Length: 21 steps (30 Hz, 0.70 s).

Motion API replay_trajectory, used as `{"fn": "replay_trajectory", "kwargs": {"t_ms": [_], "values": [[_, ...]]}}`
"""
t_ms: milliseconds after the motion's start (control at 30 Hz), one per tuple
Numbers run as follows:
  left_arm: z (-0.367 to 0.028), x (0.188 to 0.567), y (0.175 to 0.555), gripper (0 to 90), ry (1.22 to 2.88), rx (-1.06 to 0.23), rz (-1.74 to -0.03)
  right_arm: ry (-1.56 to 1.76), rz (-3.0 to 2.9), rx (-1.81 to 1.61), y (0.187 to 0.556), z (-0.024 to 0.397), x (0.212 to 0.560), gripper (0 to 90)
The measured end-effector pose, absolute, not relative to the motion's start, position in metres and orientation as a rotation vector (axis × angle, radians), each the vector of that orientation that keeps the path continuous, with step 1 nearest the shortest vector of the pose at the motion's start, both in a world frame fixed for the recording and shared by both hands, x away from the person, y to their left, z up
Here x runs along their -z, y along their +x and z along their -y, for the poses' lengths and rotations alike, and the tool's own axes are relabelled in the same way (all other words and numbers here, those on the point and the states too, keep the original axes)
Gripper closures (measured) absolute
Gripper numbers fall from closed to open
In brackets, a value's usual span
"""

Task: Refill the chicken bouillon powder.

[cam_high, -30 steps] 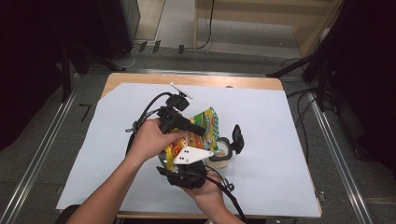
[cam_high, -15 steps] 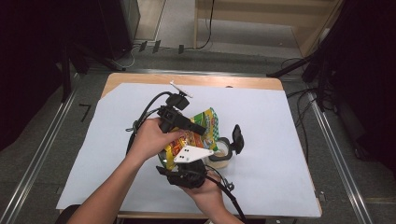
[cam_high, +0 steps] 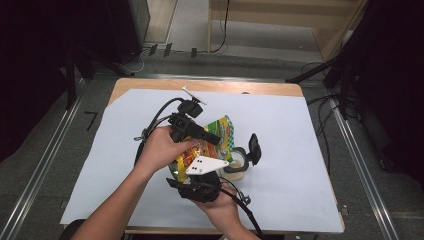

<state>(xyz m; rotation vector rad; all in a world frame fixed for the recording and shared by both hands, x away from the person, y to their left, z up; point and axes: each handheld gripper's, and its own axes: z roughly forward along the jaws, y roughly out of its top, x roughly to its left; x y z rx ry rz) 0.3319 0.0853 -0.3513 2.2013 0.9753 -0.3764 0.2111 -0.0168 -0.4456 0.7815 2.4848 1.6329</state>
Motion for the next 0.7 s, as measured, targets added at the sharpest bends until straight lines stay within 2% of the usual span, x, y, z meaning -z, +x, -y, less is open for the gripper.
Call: {"fn": "replay_trajectory", "kwargs": {"t_ms": [700], "values": [[-0.0867, 0.346, 0.3291, 77.6, 2.2, 0.352, -0.976, 0.779, -2.475, -1.651, 0.2114, 0.0141, 0.4434, 66.1]]}}
